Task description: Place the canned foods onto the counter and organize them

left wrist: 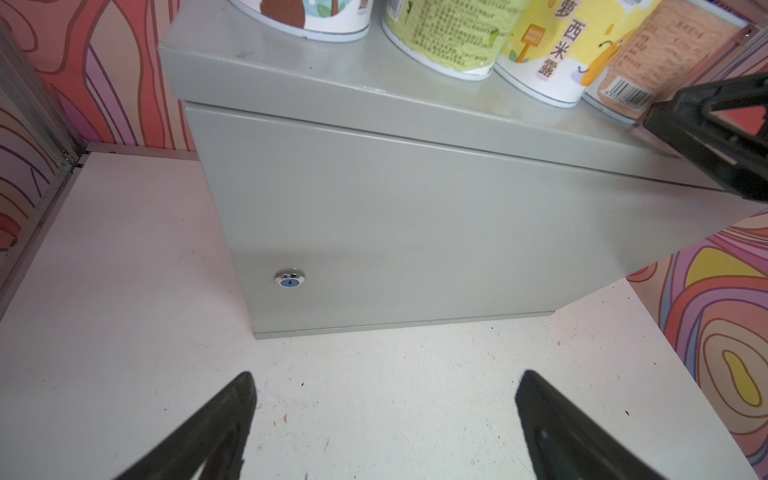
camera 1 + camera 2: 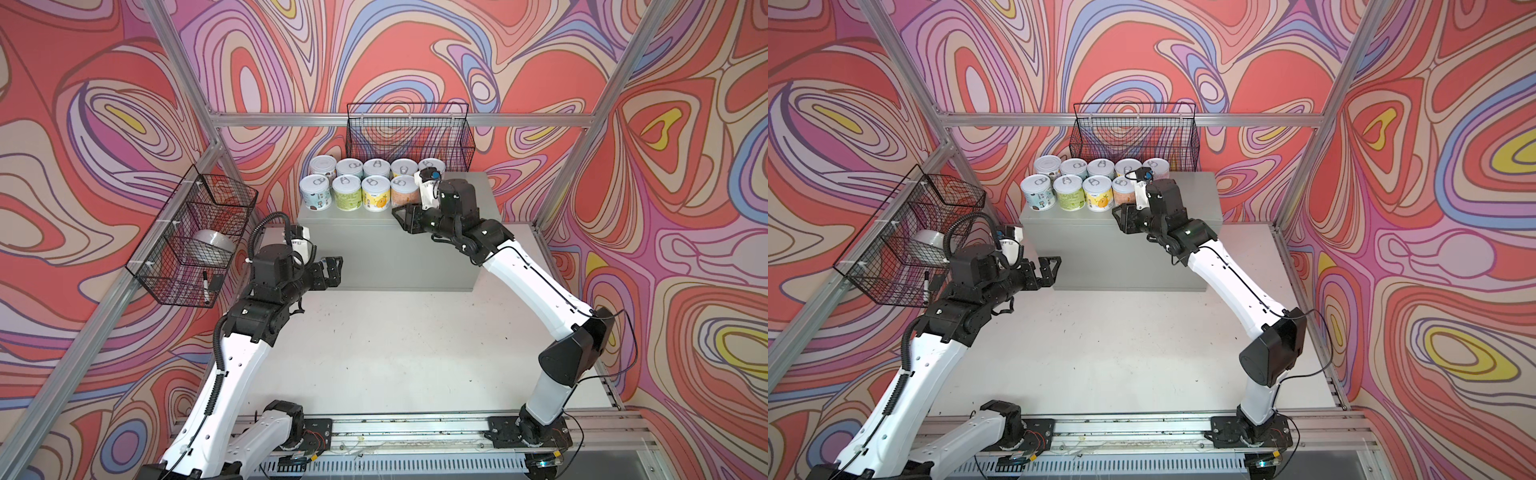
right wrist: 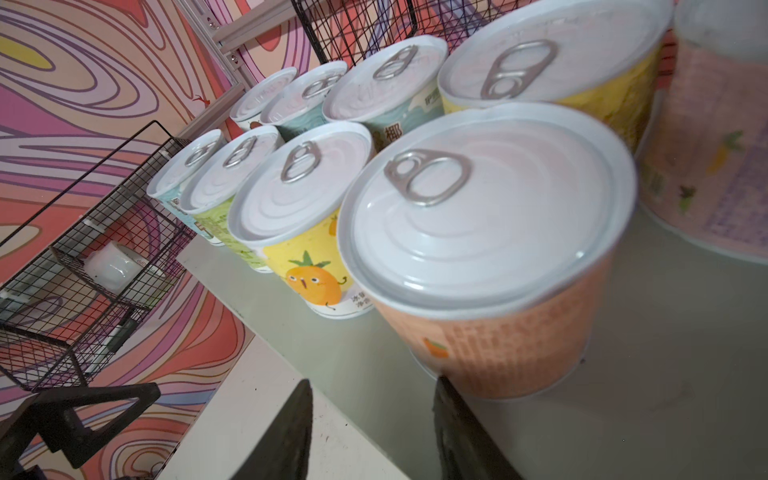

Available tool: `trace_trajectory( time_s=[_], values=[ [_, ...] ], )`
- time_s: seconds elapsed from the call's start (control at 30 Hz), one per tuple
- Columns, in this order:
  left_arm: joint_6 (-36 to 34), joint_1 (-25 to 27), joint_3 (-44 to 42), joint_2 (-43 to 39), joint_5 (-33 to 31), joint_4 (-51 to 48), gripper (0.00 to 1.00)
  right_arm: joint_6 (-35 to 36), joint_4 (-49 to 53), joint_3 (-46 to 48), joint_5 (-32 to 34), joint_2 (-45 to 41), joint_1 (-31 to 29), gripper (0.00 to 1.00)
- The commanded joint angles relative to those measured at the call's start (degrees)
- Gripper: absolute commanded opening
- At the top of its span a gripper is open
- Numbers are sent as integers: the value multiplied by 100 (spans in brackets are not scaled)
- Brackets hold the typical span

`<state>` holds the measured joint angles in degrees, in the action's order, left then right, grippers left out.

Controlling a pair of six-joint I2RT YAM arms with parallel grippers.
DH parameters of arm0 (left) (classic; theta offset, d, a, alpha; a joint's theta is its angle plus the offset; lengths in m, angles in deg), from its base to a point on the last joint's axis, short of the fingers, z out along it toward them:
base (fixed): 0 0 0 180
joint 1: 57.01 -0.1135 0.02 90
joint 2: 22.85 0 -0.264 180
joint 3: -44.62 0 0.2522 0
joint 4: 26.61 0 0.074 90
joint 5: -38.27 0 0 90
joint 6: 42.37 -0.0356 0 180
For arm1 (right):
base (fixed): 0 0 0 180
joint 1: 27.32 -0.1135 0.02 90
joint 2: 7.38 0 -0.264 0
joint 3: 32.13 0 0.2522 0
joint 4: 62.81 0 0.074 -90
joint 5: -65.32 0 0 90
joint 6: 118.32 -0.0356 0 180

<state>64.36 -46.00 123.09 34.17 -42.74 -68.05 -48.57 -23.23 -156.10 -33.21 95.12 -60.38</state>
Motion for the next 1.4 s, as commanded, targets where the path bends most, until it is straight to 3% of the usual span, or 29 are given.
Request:
trace_trajectory(
  time_s=[0.0,0.23,0.53,1.03,1.37],
  values=[
    [32,-96,-55,-76,34,-101,100,10,-79,-213,222,173,10,49],
    [58,-196,140,116,-104,-79,100,25,-94,-334,10,197,19,49],
    [15,-380,1056,827,-336,140,99,-182,-517,580,-368,-786,10,48],
    [372,-714,1595,1692,39,1113,85,-82,-535,1019,-103,-1146,11,45],
    [265,-758,1941,2193,248,1410,84,4,-444,1056,106,-1158,16,45]
  ],
)
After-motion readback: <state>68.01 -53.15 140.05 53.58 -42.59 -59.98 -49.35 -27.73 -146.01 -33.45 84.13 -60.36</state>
